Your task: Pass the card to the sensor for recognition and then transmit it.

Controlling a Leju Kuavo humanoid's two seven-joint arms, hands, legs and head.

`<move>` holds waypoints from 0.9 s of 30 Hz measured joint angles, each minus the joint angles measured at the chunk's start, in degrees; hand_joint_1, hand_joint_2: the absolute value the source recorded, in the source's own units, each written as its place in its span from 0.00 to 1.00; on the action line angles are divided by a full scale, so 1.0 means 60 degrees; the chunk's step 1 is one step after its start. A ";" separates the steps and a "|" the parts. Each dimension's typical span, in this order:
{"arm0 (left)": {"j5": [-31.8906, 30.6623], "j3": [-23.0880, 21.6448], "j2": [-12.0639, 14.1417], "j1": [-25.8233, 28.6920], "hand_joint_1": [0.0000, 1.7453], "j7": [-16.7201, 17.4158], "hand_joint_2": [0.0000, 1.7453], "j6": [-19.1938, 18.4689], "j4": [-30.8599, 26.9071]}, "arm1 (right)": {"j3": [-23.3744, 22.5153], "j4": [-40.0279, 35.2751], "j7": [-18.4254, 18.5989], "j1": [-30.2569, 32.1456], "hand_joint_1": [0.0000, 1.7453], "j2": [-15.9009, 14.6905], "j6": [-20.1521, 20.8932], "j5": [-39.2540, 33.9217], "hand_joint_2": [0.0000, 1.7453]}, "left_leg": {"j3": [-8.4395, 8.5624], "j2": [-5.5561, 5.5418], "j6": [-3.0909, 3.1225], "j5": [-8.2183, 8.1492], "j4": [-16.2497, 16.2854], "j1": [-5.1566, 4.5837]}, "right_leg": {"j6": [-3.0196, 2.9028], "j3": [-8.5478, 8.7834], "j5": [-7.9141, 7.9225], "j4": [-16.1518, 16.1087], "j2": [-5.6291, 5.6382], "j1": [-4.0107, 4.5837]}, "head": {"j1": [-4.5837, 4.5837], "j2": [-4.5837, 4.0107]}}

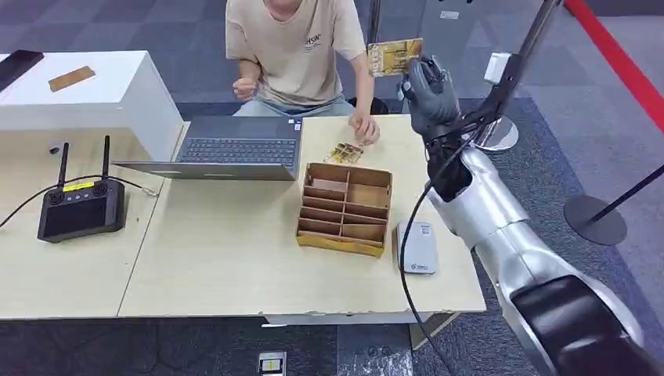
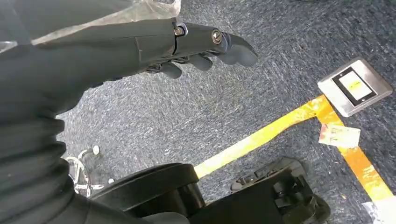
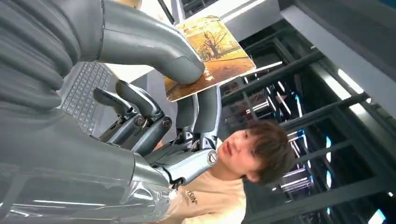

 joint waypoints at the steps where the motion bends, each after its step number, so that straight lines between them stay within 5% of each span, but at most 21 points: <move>1: 0.0000 0.0000 0.0000 0.0000 0.00 0.0000 1.00 0.0000 0.0000 | 0.0000 0.0069 -0.0004 -0.0017 1.00 0.0015 0.0004 0.0003 1.00 | 0.0000 0.0000 0.0000 0.0000 0.0000 0.0000 | 0.0000 0.0001 0.0000 0.0000 0.0000 0.0000 | 0.0000 0.0000; 8: -0.0040 0.0000 -0.0004 -0.0005 0.00 -0.0029 1.00 0.0004 0.0000 | 0.0000 0.0573 0.0267 -0.0197 1.00 0.0113 -0.0270 -0.0273 1.00 | -0.0001 0.0002 -0.0001 0.0001 0.0000 0.0000 | 0.0000 0.0001 0.0000 0.0001 0.0000 0.0000 | 0.0004 0.0000; 14: -0.0193 -0.0098 -0.0033 -0.0066 0.00 0.0066 1.00 0.0004 0.0000 | 0.0277 0.1604 0.0907 -0.1001 1.00 0.0310 -0.1684 0.0971 1.00 | -0.0004 0.0001 -0.0001 0.0001 0.0000 -0.0001 | 0.0000 0.0001 0.0001 0.0001 0.0000 0.0000 | 0.0007 0.0000; 17: -0.0226 -0.0153 -0.0069 -0.0092 0.00 0.0127 1.00 0.0004 0.0000 | 0.0846 0.1884 0.1462 -0.1375 1.00 0.0441 -0.3281 0.3428 1.00 | -0.0005 0.0003 -0.0001 0.0001 0.0000 -0.0002 | 0.0000 -0.0001 0.0001 0.0003 0.0000 0.0000 | 0.0004 0.0000; 21: -0.0342 -0.0215 -0.0098 -0.0144 0.00 0.0135 1.00 -0.0022 0.0000 | 0.2329 0.2157 0.3336 -0.1978 1.00 0.0641 -0.5513 0.8730 1.00 | 0.0000 0.0003 -0.0001 0.0001 -0.0001 0.0000 | 0.0000 -0.0001 0.0000 0.0003 0.0002 0.0001 | 0.0004 0.0000; 24: -0.0397 -0.0226 -0.0131 -0.0164 0.00 0.0135 1.00 -0.0055 0.0000 | 0.3363 0.2226 0.4609 -0.2143 1.00 0.0707 -0.5755 1.2393 1.00 | 0.0002 -0.0004 -0.0001 0.0002 -0.0001 0.0004 | -0.0001 -0.0002 0.0000 0.0003 -0.0001 0.0003 | 0.0000 0.0000; 27: -0.0415 -0.0229 -0.0157 -0.0166 0.00 0.0135 1.00 -0.0080 0.0000 | 0.3901 0.2266 0.4932 -0.2148 1.00 0.0751 -0.5552 1.4115 1.00 | 0.0001 -0.0002 -0.0003 0.0003 -0.0001 0.0004 | -0.0001 -0.0001 0.0000 0.0003 -0.0001 0.0004 | 0.0000 0.0000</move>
